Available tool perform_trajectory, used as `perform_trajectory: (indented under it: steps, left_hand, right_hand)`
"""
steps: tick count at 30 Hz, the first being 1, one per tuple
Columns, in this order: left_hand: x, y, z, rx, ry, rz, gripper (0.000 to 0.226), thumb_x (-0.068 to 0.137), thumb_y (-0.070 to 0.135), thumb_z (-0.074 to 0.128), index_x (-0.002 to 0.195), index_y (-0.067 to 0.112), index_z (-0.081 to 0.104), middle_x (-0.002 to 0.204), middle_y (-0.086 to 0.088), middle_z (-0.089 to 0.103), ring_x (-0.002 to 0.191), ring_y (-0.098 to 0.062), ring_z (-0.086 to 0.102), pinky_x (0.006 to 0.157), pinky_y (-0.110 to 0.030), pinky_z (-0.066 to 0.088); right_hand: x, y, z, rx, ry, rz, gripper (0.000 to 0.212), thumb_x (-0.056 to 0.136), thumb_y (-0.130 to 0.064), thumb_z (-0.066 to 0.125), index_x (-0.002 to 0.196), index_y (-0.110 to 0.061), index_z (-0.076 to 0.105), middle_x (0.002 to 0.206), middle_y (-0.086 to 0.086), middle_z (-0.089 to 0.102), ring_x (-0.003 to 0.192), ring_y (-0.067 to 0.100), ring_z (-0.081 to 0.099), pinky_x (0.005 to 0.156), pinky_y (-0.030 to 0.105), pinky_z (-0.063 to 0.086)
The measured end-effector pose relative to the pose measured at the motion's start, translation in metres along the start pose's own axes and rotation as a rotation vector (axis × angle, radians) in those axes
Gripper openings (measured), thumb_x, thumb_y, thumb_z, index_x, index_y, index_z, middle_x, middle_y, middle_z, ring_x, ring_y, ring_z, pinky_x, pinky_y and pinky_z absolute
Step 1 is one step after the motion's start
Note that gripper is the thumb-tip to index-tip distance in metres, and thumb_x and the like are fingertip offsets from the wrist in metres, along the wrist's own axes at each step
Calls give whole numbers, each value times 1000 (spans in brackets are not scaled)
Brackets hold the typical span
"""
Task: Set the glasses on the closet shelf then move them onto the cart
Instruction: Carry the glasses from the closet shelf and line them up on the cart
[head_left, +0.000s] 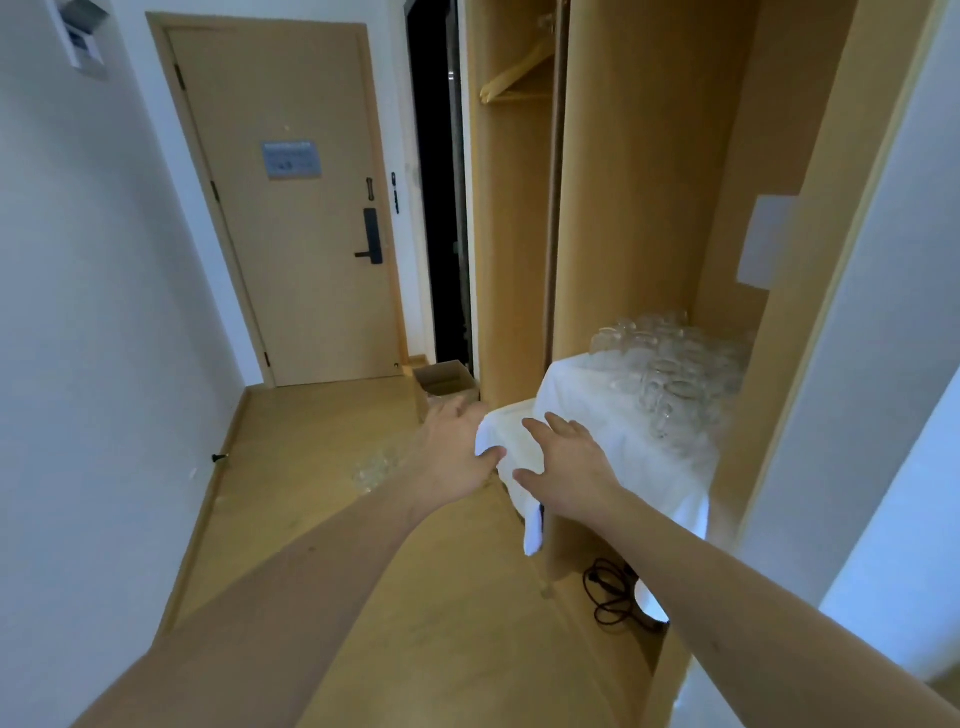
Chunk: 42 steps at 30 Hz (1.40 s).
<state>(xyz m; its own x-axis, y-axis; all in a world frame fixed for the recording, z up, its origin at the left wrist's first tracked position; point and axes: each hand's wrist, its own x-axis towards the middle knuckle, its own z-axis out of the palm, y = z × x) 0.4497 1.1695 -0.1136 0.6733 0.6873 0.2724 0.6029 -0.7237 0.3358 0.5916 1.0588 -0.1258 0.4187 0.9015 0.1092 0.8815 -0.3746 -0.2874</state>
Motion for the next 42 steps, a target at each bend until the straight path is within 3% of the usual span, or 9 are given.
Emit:
perform_trajectory:
  steps: [4,9,17,26,36,42]
  left_hand:
    - [46,-21,-2,-19,-37,82,56,87,51,65,136,26,55,132,0,54,127,-28,49,98,-45,49]
    - [95,-43,-8,-51,-64,202,61,96,47,61,150,25,43,157,0,37,145,-25,32,115,-43,36]
    - [161,-72,2,-100,-134,315,62,97,49,60,152,28,41,161,-3,33,148,-27,28,119,-43,30]
    - [235,-51,38,-179,-201,411,62,97,49,60,151,26,41,162,-3,31,149,-27,24,118,-42,27]
    - [345,-5,84,-109,-232,538,61,94,50,62,148,28,44,155,-4,40,145,-29,31,112,-48,38]
    - [412,40,107,-192,-270,577,53,90,50,65,137,29,55,131,-3,54,125,-28,51,101,-42,46]
  right_hand:
    - [35,-5,-1,-26,13,89,69,96,-49,55,156,-28,29,162,5,29,143,32,30,116,43,32]
    - [75,-17,-3,-59,55,202,70,95,-50,56,156,-28,28,162,4,27,145,31,30,116,42,32]
    - [113,-27,-3,-101,77,340,70,96,-49,55,157,-28,27,164,5,25,146,29,28,117,41,31]
    - [155,18,-4,-109,83,464,72,96,-49,56,158,-29,26,166,5,22,150,31,24,120,43,26]
    - [233,102,-16,-60,164,547,71,95,-49,58,157,-30,28,164,4,26,149,30,25,119,43,28]
    - [273,158,-39,-56,203,587,70,93,-49,59,155,-32,30,162,3,29,148,31,27,120,44,28]
